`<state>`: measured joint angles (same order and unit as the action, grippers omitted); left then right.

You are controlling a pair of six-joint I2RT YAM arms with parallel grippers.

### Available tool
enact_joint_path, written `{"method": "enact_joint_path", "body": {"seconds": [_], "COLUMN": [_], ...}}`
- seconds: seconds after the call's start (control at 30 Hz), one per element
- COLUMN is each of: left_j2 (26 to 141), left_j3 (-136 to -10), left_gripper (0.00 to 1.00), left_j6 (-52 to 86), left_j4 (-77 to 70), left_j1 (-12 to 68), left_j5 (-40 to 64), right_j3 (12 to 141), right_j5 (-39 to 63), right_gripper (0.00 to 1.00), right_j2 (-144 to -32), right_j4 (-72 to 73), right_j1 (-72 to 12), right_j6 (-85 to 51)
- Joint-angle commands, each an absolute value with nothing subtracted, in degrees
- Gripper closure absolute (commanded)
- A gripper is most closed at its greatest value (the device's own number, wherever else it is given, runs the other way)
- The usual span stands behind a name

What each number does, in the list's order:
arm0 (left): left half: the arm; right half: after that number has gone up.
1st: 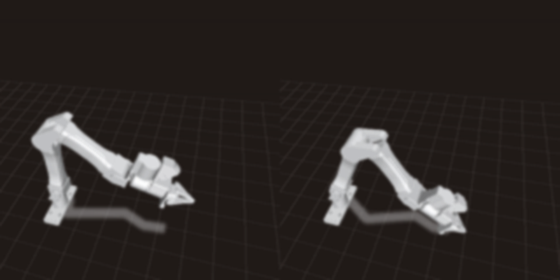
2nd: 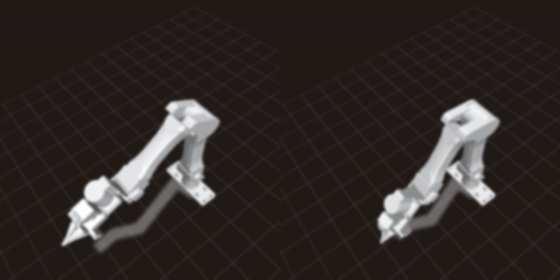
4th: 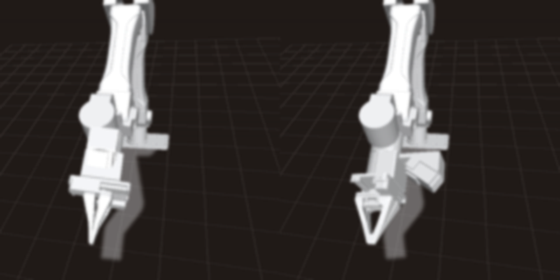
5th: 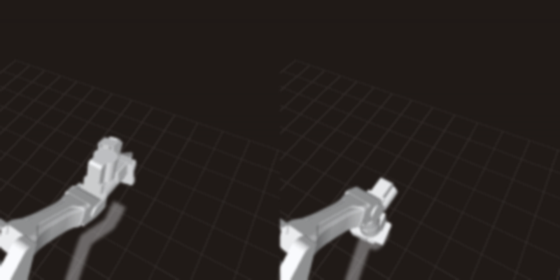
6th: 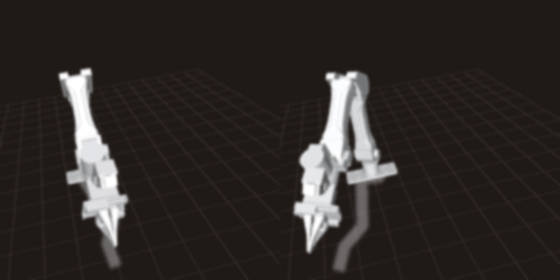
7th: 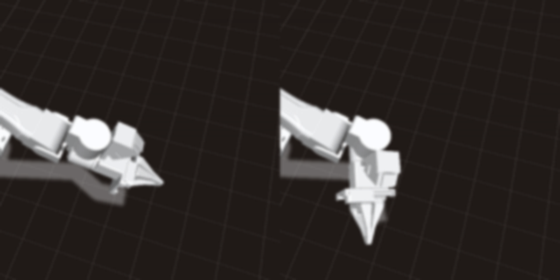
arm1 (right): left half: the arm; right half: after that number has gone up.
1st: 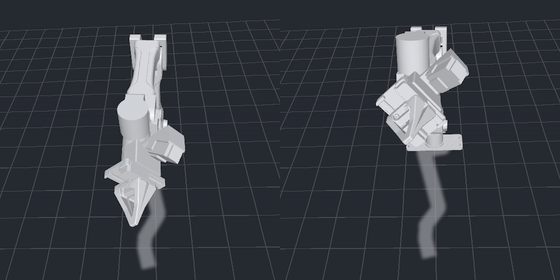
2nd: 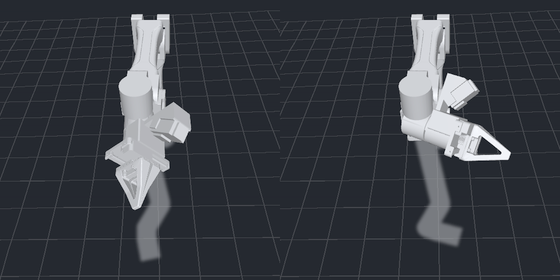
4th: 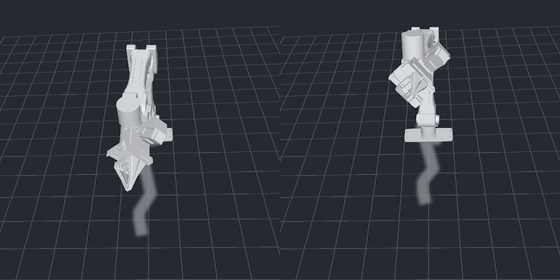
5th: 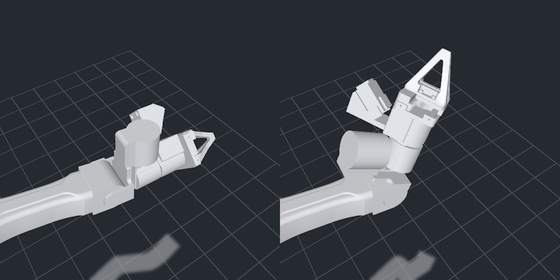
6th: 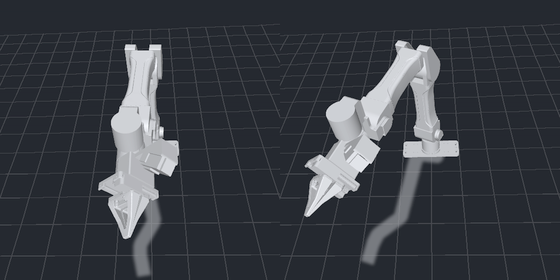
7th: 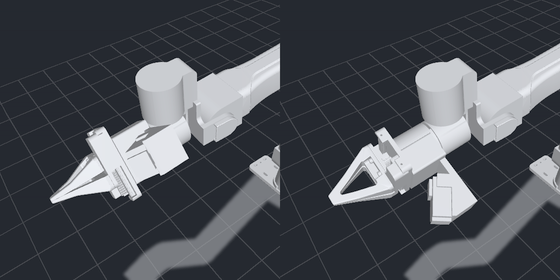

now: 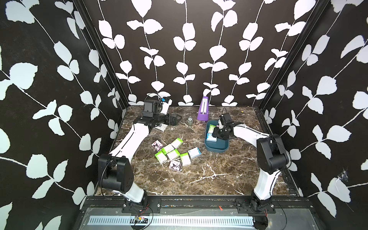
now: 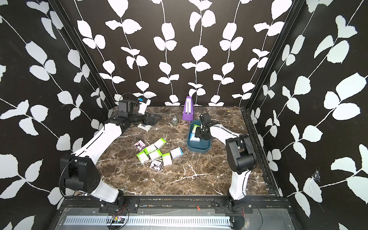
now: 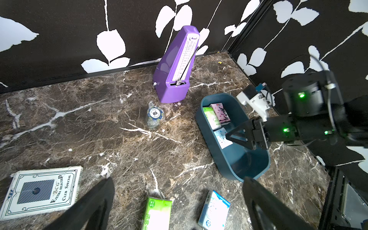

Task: Put the pocket tissues into the storage box
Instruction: Adjust the pocket tissues in the storage box, then pick up the pocket tissues from the center of the board.

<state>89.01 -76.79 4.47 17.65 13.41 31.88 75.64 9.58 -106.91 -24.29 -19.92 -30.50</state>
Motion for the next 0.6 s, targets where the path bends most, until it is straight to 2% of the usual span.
{"method": "enact_joint_path", "body": {"seconds": [0.0,0.17,0.3,0.57], "left_j2": [87.43,87.19,87.19,87.19], "left_j3": [-76.69,-76.27,-76.03,-75.69], "left_gripper": [0.01,0.01,0.01,0.01], "left_j6": [4.43,5.06,5.42,7.5], "left_j4": [17.36,16.35,15.85,13.83], "left_j1": [13.27,13.27,13.27,13.26], "left_j5": [31.9,31.87,31.69,31.29], "right_j3": [77.96,75.9,75.59,80.62], "right_j5": [7.22,9.97,14.92,21.57], "right_gripper": [0.42,0.37,0.32,0.25], "right_j2": [-101.71,-95.66,-92.54,-97.94], "right_j4": [-26.74,-23.61,-20.89,-25.24], "right_j1": [-19.77,-20.83,-25.26,-37.29], "right_j6": [-24.65,-16.42,-8.05,5.07]}}
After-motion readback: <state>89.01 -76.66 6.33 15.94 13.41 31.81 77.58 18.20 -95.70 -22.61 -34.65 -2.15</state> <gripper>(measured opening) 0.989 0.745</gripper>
